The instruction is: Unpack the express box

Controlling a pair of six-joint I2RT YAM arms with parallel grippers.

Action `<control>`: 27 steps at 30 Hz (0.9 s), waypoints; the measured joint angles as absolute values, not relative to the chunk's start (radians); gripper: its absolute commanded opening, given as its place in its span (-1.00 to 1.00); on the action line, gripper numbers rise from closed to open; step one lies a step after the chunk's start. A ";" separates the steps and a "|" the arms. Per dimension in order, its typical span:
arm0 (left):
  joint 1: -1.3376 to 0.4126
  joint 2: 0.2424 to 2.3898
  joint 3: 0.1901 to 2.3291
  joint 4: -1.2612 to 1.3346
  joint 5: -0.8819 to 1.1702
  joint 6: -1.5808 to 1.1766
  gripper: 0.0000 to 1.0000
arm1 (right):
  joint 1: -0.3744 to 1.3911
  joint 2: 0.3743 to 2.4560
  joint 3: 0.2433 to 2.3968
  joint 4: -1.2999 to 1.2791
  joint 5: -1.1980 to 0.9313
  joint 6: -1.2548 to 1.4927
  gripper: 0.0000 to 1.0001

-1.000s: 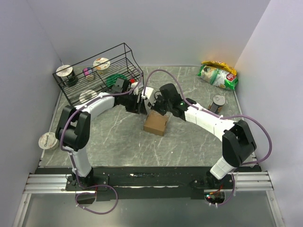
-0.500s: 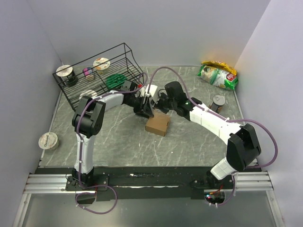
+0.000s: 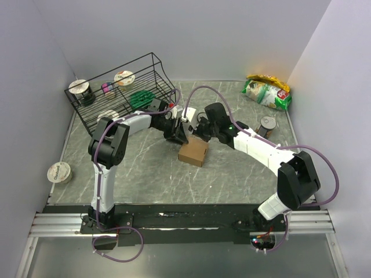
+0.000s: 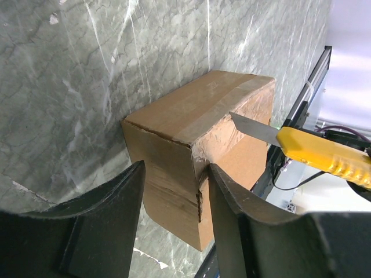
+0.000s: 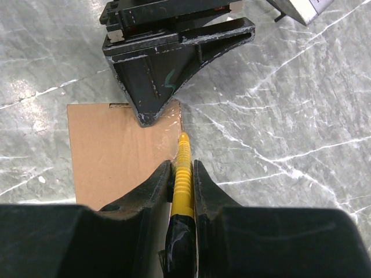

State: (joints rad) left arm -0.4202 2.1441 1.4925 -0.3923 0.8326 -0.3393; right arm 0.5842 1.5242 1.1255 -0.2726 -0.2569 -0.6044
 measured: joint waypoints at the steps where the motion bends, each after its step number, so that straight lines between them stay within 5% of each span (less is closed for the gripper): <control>1: -0.420 2.144 1.493 -0.392 0.833 -0.340 0.03 | 0.585 1.524 1.126 -0.273 -0.257 -0.604 -1.00; 27: -0.420 2.144 1.491 -0.390 0.834 -0.346 0.02 | 0.585 1.518 1.126 -0.260 -0.257 -0.584 -1.00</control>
